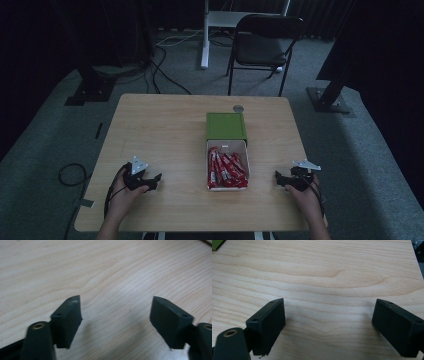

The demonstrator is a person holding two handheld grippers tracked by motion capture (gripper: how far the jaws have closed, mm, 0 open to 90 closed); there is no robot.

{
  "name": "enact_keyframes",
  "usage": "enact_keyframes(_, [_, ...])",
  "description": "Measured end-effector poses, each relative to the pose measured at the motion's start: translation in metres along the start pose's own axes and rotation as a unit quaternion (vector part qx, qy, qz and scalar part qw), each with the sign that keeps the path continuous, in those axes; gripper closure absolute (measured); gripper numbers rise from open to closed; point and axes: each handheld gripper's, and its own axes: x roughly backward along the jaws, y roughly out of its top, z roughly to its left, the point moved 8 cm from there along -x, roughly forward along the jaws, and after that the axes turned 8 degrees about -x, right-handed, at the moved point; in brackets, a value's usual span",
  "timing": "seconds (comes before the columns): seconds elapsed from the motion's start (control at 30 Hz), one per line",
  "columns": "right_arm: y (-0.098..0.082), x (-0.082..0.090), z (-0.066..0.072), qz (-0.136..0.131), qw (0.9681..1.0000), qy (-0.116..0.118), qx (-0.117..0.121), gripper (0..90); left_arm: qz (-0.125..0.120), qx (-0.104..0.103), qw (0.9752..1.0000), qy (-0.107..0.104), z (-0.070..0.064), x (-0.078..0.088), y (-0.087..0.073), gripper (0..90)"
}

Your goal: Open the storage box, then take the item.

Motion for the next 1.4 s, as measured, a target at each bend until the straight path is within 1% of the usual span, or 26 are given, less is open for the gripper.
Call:
enact_keyframes(0.03, [0.0, 0.0, 0.0, 0.0, 1.0, 0.0, 0.0, 10.7, 0.008, 0.003, 1.0, -0.001, 0.0006, -0.0013, -0.0027, 19.4])
enact_keyframes(0.07, [0.0, 0.0, 0.0, 0.0, 1.0, 0.0, 0.0, 10.7, 0.014, 0.003, 0.9999, 0.001, 0.0012, -0.0023, -0.0052, 16.8])
enact_keyframes(0.1, [0.0, 0.0, 0.0, 0.0, 1.0, 0.0, 0.0, 10.7, 0.014, 0.003, 0.9999, 0.001, 0.0012, -0.0023, -0.0052, 15.2])
enact_keyframes(0.13, [0.0, 0.0, 0.0, 0.0, 1.0, 0.0, 0.0, 10.7, 0.016, 0.009, 0.9998, 0.0, 0.0012, -0.0041, -0.0078, 13.6])
enact_keyframes(0.17, [0.0, 0.0, 0.0, 0.0, 1.0, 0.0, 0.0, 10.7, 0.019, 0.01, 0.9998, -0.001, 0.0012, -0.0045, -0.0089, 11.2])
enact_keyframes(0.23, [0.0, 0.0, 0.0, 0.0, 1.0, 0.0, 0.0, 10.6, 0.021, 0.019, 0.9996, 0.002, 0.0023, -0.005, -0.0099, 10.9])
enact_keyframes(0.33, [0.0, 0.0, 0.0, 0.0, 1.0, 0.0, 0.0, 10.6, 0.024, 0.026, 0.9993, 0.007, 0.0037, -0.0054, -0.0104, 10.7])
enact_keyframes(0.4, [0.0, 0.0, 0.0, 0.0, 1.0, 0.0, 0.0, 10.6, 0.025, 0.025, 0.9994, 0.007, 0.0036, -0.0058, -0.0103, 10.3])
enact_keyframes(0.67, [0.0001, -0.0002, 0.0002, 0.0, 1.0, 0.0, 0.0, 10.6, 0.027, 0.029, 0.9991, 0.012, 0.0051, -0.007, -0.0099, 8.8])
enact_keyframes(0.93, [0.0001, -0.0002, 0.0003, 0.0, 1.0, 0.0, 0.0, 10.7, 0.027, 0.029, 0.9991, 0.012, 0.005, -0.0071, -0.0098, 8.8])
enact_keyframes(1.3, [0.0006, -0.0011, 0.0034, 0.002, 0.9999, 0.012, 0.012, 10.6, 0.027, 0.03, 0.9991, 0.012, 0.0052, -0.0074, -0.0096, 8.7])
enact_keyframes(1.4, [-0.0004, -0.0003, 0.0061, 0.001, 0.9999, 0.01, 0.009, 10.6, 0.027, 0.03, 0.9991, 0.011, 0.0055, -0.0077, -0.0093, 8.7])
